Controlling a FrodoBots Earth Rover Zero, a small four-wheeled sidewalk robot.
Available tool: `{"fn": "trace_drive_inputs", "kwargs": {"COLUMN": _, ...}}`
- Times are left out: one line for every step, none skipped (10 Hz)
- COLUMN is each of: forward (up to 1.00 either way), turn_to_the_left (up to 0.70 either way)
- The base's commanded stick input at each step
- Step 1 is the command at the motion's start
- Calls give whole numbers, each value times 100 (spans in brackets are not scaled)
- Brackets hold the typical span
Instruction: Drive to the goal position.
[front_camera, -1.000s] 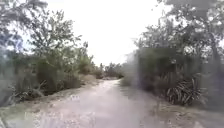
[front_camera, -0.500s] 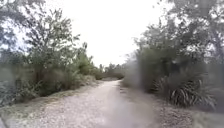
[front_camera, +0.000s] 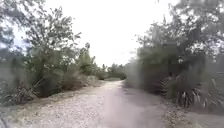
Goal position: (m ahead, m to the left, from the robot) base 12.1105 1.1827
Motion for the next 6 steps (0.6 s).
{"fn": "trace_drive_inputs", "kwargs": {"forward": 45, "turn_to_the_left": 0}}
{"fn": "trace_drive_inputs", "kwargs": {"forward": 45, "turn_to_the_left": 0}}
{"fn": "trace_drive_inputs", "kwargs": {"forward": 45, "turn_to_the_left": 0}}
{"fn": "trace_drive_inputs", "kwargs": {"forward": 45, "turn_to_the_left": 0}}
{"fn": "trace_drive_inputs", "kwargs": {"forward": 45, "turn_to_the_left": 0}}
{"fn": "trace_drive_inputs", "kwargs": {"forward": 45, "turn_to_the_left": 0}}
